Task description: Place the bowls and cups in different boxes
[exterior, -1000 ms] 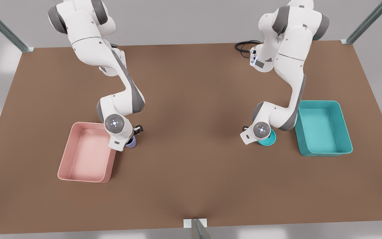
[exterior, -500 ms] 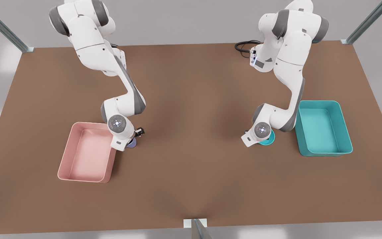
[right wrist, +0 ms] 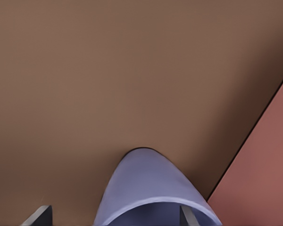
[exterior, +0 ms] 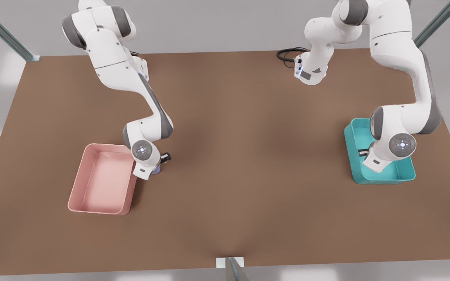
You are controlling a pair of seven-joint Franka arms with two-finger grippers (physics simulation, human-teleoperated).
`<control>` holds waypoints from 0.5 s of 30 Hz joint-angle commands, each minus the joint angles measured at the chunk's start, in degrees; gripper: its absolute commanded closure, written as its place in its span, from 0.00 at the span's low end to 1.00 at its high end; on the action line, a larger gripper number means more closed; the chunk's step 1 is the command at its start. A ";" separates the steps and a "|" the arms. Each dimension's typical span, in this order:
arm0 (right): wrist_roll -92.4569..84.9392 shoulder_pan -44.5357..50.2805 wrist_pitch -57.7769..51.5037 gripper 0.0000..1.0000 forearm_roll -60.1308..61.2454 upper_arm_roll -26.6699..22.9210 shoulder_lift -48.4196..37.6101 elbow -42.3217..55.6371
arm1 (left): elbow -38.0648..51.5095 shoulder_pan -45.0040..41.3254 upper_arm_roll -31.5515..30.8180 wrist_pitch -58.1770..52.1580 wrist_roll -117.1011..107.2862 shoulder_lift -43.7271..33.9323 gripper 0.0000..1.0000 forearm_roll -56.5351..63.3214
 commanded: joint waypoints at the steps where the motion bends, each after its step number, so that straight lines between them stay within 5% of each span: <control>1: -0.10 -0.01 1.65 0.00 0.02 0.06 0.29 0.02 | -1.13 1.37 1.32 -0.63 2.71 0.09 0.79 -0.24; 2: -0.36 -0.10 1.65 0.11 0.02 -0.02 0.29 0.02 | -4.30 1.37 1.77 4.20 2.54 0.79 0.79 -0.41; 3: -0.45 -0.10 1.65 0.41 0.02 -0.02 0.29 0.11 | -5.98 2.16 2.56 8.78 2.71 1.76 0.79 -0.32; 7: -0.80 -0.10 1.47 0.69 0.02 -0.02 0.55 0.29 | -9.58 4.44 3.79 18.44 2.80 4.31 0.79 -0.32; 9: -1.59 -0.19 0.94 0.79 0.11 -0.02 0.73 0.81 | -10.11 4.97 3.88 21.18 2.71 6.60 0.79 -0.41; 14: -1.42 -0.19 -4.33 0.79 0.64 -0.02 -0.50 6.35 | -10.29 6.47 3.88 24.26 2.71 11.17 0.79 -0.41; 15: -1.42 -0.89 -5.12 0.79 0.64 -0.02 -1.82 7.76 | -10.28 6.64 3.79 24.26 2.71 11.34 0.55 -0.41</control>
